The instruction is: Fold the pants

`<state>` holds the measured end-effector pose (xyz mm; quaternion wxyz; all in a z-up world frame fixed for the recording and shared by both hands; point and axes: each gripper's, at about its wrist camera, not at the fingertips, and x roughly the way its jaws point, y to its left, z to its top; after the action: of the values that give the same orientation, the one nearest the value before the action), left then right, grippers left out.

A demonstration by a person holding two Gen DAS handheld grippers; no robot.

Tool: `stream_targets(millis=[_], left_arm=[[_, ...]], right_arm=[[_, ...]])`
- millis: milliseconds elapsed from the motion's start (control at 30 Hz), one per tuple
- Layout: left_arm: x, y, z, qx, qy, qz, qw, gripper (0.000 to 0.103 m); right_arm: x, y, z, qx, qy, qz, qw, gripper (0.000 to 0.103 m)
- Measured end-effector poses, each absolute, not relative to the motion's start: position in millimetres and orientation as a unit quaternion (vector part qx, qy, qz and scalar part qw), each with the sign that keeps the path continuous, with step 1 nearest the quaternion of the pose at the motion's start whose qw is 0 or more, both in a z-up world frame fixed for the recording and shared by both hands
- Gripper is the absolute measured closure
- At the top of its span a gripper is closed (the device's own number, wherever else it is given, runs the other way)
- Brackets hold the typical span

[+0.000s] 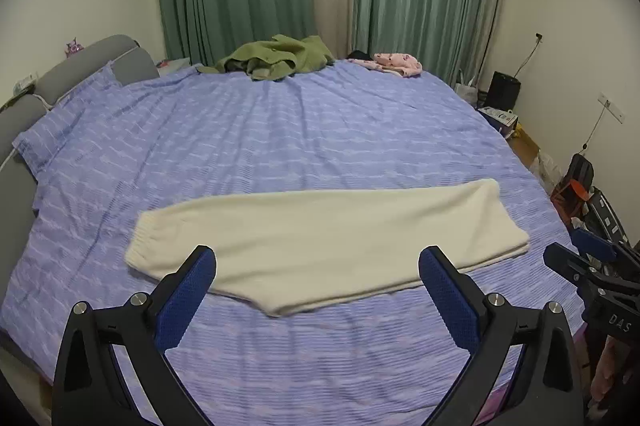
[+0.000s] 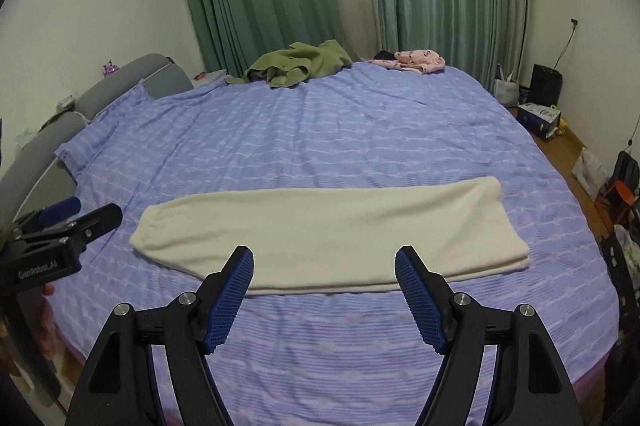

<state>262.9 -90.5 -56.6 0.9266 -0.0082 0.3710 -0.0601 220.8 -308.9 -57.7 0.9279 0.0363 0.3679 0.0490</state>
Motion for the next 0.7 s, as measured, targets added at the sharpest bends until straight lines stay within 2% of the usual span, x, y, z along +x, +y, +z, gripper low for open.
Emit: stream_targets(millis=[333,700], left_arm=[[273.9,-214.4,-63.2,-0.010,0.360,-0.050,0.931,0.000],[328.7,-318.6,-121.1,0.011,0.398,-0.054,0.916,0.000]], right_arm=[[237.0,-442.0,-67.4,0.042,0.377,0.061,0.923,0.029],[278.6,-551.7,-121.7,0.079,0.398,0.006,0.914,0.029]])
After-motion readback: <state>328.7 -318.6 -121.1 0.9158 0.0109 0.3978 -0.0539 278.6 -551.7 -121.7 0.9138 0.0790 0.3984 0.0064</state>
